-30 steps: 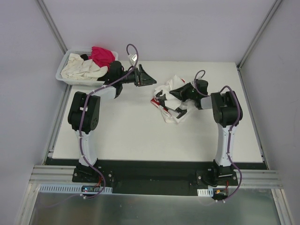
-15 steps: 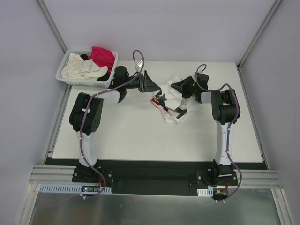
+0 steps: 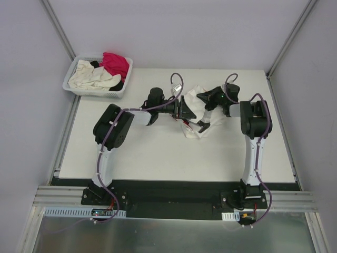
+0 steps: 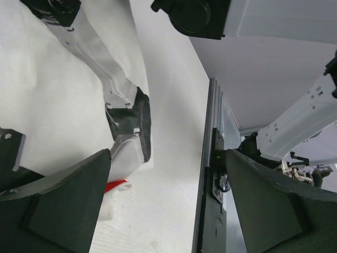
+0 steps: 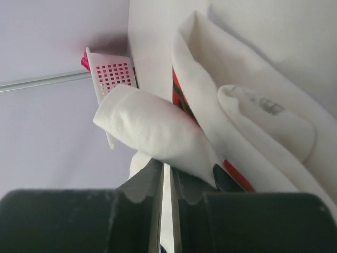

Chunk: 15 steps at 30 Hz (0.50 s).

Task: Fold and stack the t-shirts
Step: Smooth out wrinkles on the folded tshirt

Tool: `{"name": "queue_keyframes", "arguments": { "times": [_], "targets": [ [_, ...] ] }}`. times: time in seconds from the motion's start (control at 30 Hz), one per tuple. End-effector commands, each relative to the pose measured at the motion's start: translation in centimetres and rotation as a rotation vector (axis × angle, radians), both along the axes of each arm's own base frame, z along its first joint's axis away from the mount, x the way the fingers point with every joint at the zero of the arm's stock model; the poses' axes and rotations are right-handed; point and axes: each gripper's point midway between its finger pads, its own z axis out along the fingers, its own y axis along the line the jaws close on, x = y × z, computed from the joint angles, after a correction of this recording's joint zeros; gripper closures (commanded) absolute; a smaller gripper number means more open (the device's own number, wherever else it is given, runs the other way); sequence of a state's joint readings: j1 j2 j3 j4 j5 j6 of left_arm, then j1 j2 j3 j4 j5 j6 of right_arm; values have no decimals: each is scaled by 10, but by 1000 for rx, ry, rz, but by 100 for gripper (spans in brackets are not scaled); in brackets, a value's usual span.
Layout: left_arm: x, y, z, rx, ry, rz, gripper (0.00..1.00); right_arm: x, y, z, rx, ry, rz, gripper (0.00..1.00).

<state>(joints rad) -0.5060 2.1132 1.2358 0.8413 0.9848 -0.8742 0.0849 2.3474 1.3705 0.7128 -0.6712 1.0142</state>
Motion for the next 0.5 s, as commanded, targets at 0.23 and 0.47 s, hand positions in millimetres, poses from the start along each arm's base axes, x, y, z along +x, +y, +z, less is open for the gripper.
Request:
{"name": "queue_keyframes", "arguments": {
  "times": [0.23, 0.47],
  "targets": [
    [41, -29, -23, -51, -50, 12, 11, 3, -20, 7, 0, -20, -39, 88],
    [29, -23, -42, -40, -3, 31, 11, 1, -10, 55, 36, -101, -23, 87]
  ]
}}
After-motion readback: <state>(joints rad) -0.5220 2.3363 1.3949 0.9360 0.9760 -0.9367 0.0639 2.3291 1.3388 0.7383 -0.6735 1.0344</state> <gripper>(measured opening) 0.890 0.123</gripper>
